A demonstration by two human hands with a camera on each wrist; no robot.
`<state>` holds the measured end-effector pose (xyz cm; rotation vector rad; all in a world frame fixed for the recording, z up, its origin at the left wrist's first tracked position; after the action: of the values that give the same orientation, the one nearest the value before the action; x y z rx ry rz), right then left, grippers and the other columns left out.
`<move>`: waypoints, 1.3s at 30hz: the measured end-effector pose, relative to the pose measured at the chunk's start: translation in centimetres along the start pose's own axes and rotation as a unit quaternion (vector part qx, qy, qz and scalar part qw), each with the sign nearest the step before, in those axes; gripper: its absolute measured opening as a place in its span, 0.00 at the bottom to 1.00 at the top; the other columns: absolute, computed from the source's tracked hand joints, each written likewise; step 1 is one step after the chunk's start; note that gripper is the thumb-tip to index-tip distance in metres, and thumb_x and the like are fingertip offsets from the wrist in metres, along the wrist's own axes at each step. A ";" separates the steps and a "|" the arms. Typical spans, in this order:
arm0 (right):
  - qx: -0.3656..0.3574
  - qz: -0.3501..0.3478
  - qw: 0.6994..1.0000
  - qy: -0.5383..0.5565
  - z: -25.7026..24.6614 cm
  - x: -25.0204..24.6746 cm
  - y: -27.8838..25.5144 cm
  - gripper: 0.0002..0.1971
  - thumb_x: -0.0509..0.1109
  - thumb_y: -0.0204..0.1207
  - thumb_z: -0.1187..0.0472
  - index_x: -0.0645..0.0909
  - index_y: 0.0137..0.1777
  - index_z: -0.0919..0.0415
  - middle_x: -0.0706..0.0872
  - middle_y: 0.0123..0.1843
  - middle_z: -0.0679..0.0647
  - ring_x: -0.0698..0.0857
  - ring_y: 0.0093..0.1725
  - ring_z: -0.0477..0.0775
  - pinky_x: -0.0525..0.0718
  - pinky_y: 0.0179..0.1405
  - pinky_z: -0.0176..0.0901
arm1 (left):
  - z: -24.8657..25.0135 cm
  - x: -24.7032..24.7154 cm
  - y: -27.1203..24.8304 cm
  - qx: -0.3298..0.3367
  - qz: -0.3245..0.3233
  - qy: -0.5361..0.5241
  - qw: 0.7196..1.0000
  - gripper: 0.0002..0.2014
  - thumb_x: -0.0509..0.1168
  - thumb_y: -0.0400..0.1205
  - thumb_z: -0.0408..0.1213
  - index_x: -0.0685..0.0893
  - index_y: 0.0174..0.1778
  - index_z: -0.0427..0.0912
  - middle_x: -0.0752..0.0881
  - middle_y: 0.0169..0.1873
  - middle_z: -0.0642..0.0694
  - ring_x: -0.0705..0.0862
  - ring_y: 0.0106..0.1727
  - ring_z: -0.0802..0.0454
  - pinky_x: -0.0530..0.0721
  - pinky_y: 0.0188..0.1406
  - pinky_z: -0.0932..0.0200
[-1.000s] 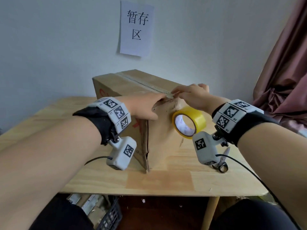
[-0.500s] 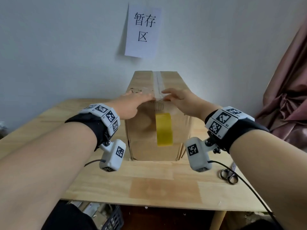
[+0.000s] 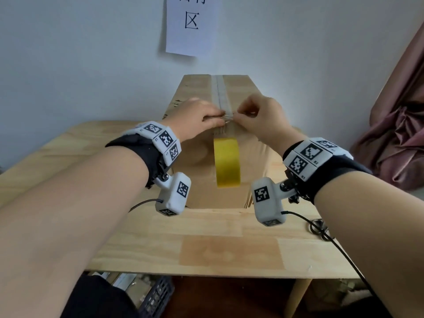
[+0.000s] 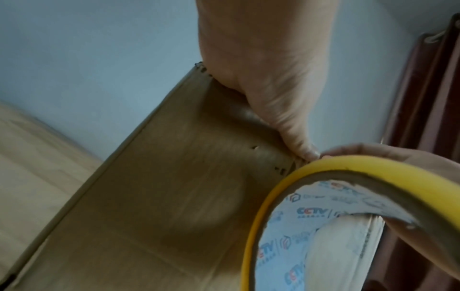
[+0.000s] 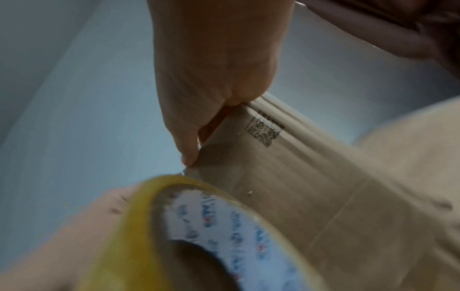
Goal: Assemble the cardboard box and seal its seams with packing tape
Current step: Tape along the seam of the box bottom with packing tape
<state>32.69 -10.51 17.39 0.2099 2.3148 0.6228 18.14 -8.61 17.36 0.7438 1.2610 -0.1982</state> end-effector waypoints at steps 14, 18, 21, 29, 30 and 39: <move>0.295 -0.247 0.914 0.132 -1.6 3.4 -7.4 0.13 0.69 0.80 0.53 0.78 0.40 0.62 0.83 0.31 0.55 0.80 0.25 0.50 0.79 0.30 0.37 | 0.5 0.3 -1.8 -0.055 -0.110 -0.002 0.992 0.22 0.53 0.88 0.46 0.68 0.79 0.47 0.68 0.79 0.47 0.64 0.80 0.49 0.58 0.77 0.56; 0.313 -0.224 0.906 0.175 -1.7 3.6 -7.7 0.12 0.69 0.80 0.55 0.75 0.38 0.61 0.79 0.24 0.53 0.75 0.20 0.49 0.72 0.29 0.36 | 1.1 0.0 -1.8 -0.055 -0.115 0.011 0.992 0.23 0.52 0.88 0.48 0.68 0.79 0.46 0.68 0.79 0.47 0.64 0.80 0.49 0.59 0.76 0.57; 0.318 -0.223 0.902 0.189 -1.7 4.2 -7.7 0.12 0.69 0.80 0.56 0.77 0.37 0.61 0.79 0.24 0.53 0.76 0.20 0.48 0.71 0.29 0.36 | 1.2 0.1 -1.9 -0.056 -0.106 0.011 0.993 0.24 0.52 0.87 0.50 0.69 0.78 0.46 0.69 0.78 0.47 0.65 0.79 0.49 0.60 0.76 0.56; 0.374 -0.251 0.875 0.177 0.9 6.2 -8.5 0.18 0.64 0.83 0.56 0.68 0.30 0.56 0.68 0.21 0.50 0.65 0.20 0.47 0.62 0.26 0.34 | 1.4 -0.3 -1.0 -0.044 -0.079 0.046 0.995 0.24 0.56 0.85 0.54 0.76 0.73 0.47 0.80 0.69 0.44 0.76 0.70 0.45 0.72 0.66 0.53; 0.378 -0.247 0.874 0.180 1.5 6.6 -8.7 0.18 0.64 0.83 0.55 0.68 0.31 0.57 0.69 0.19 0.50 0.66 0.17 0.46 0.63 0.23 0.33 | 1.4 -0.3 -1.0 -0.041 -0.072 0.052 0.995 0.24 0.57 0.84 0.55 0.77 0.73 0.46 0.82 0.67 0.43 0.78 0.68 0.44 0.74 0.65 0.52; 0.357 -0.212 0.899 0.142 2.6 6.7 -7.9 0.20 0.67 0.80 0.46 0.76 0.43 0.66 0.85 0.24 0.57 0.83 0.17 0.50 0.90 0.38 0.46 | 0.9 0.8 -1.4 -0.014 0.018 0.094 0.995 0.27 0.58 0.81 0.60 0.79 0.70 0.46 0.83 0.65 0.45 0.78 0.66 0.43 0.76 0.63 0.46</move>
<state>29.77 -14.25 7.87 -0.0654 2.6623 -0.4648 18.35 -9.96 16.19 0.7745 1.4252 -0.0825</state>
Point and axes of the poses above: each hand's wrist, its own y-axis towards the middle knuckle, its own x-axis out of the palm, z = x × y, the point moved 8 cm from there along y, towards the middle knuckle
